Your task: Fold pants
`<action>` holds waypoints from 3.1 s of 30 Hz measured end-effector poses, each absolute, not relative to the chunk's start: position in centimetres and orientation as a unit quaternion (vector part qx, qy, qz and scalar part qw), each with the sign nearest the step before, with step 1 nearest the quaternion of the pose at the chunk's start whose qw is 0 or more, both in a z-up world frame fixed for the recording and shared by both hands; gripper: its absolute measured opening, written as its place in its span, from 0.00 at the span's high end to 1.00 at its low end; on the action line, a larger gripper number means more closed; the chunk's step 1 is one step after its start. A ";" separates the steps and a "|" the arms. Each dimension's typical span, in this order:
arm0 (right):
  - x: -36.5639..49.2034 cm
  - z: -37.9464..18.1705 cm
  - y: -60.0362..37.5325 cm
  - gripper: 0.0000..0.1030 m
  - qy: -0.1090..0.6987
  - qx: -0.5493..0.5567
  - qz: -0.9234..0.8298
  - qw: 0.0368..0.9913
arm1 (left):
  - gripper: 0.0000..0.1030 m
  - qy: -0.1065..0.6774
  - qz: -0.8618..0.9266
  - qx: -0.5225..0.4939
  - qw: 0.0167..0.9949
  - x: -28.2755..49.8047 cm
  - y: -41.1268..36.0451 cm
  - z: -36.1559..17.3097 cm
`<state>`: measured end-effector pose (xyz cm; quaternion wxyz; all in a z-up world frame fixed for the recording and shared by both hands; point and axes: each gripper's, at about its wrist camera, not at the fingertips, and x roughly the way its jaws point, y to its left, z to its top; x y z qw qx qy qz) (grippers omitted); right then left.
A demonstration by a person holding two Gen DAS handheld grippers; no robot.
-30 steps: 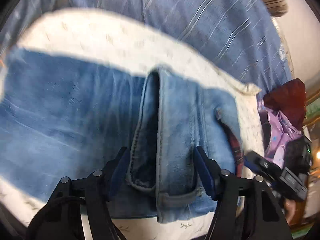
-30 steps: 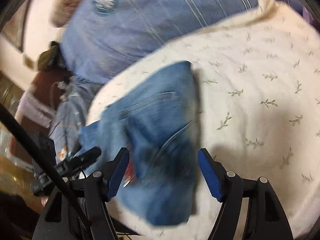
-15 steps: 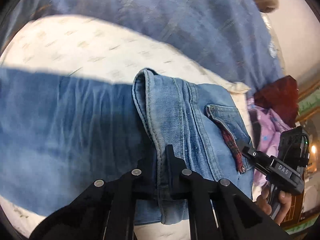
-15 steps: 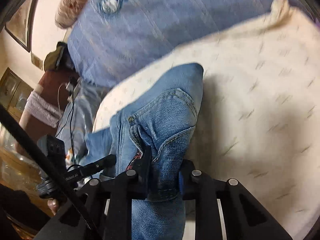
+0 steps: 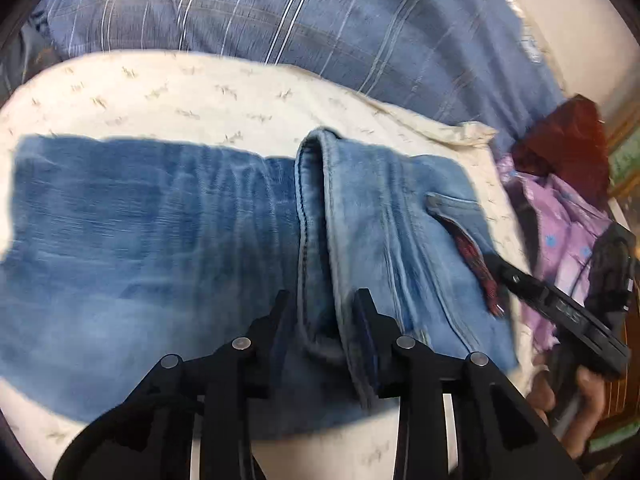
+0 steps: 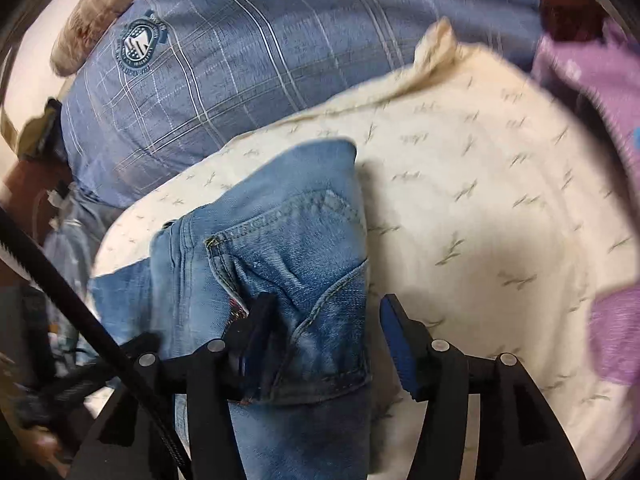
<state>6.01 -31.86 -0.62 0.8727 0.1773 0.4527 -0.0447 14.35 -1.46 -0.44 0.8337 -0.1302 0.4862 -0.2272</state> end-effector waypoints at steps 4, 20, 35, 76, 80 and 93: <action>2.2 2.7 -29.5 0.29 0.385 0.180 -0.044 0.904 | 0.47 0.445 -0.167 -0.151 0.867 10.5 4.2 2.0; 3.7 -0.2 -12.1 0.29 0.470 0.145 0.173 0.853 | 0.42 0.464 -0.036 -0.403 0.788 8.9 16.0 -4.3; 10.5 0.5 -9.1 0.29 0.538 0.172 0.244 0.788 | 0.81 0.451 -0.036 -0.424 0.784 10.4 16.8 -6.9; 12.0 10.3 -15.7 0.95 0.484 0.197 0.302 0.797 | 0.93 0.244 -0.129 -0.026 0.961 2.2 -0.5 9.0; 9.2 10.0 -24.1 0.95 0.431 0.280 0.282 0.810 | 0.93 0.225 -0.185 0.048 0.955 1.0 -7.2 9.2; 8.0 -1.0 -36.2 0.90 0.449 0.390 0.164 0.787 | 0.92 0.328 -0.271 0.079 0.901 3.5 -14.2 1.9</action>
